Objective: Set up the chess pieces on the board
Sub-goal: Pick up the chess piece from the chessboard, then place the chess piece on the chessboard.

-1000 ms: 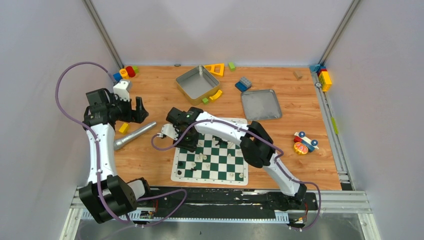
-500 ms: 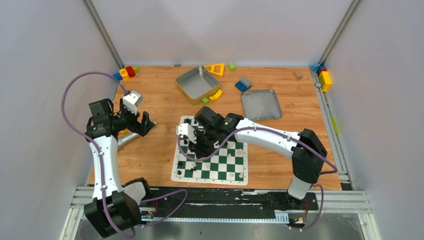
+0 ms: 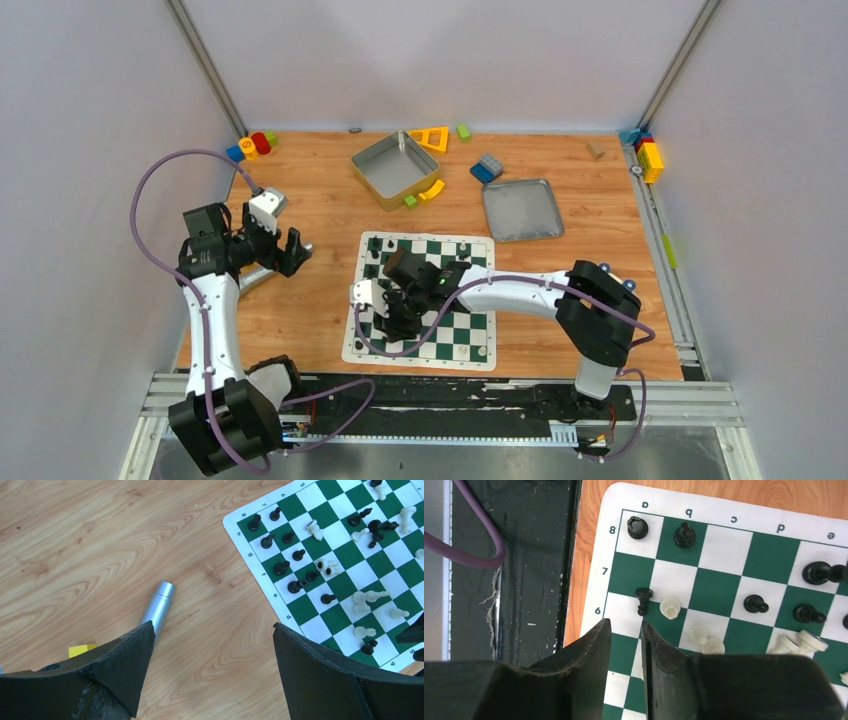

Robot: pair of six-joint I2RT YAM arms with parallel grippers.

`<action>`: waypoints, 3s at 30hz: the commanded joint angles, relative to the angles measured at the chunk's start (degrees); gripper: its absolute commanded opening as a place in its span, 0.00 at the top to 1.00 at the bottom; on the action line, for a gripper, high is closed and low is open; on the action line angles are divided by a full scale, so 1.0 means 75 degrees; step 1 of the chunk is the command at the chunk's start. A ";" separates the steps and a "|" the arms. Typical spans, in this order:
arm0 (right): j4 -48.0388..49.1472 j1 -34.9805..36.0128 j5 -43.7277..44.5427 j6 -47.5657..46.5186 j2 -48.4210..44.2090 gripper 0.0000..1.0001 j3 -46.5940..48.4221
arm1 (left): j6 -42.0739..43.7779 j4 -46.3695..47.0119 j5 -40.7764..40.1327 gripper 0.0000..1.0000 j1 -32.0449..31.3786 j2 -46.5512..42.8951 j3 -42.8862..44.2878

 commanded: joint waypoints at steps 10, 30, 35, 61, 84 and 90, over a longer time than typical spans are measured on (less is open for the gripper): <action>0.0969 0.0481 0.0601 0.0023 0.0454 0.74 -0.0185 | 0.0198 0.0279 -0.0077 0.05 0.0067 -0.0251 -0.0148; 0.0988 0.0541 0.1222 -0.0102 0.0936 0.77 0.0042 | 0.0378 0.0303 0.0004 0.05 0.0069 -0.0266 -0.0252; 0.0975 0.0573 0.1313 -0.0120 0.0995 0.79 0.0082 | 0.0399 0.0289 0.0017 0.05 0.0068 -0.0257 -0.0276; 0.0718 0.0765 0.1831 -0.0132 0.0677 1.00 0.0208 | 0.0826 -0.0041 0.0231 0.05 0.0072 -0.0290 -0.0232; -0.0366 -0.1573 -0.1711 0.0287 -0.1205 1.00 0.0689 | 0.4612 -0.2270 0.3202 0.24 -0.1610 -0.0739 0.0056; -0.0990 -0.2333 -0.3150 0.0336 -0.1195 1.00 0.1116 | 0.4270 -0.0902 0.2982 0.27 -0.3442 -0.0521 0.0102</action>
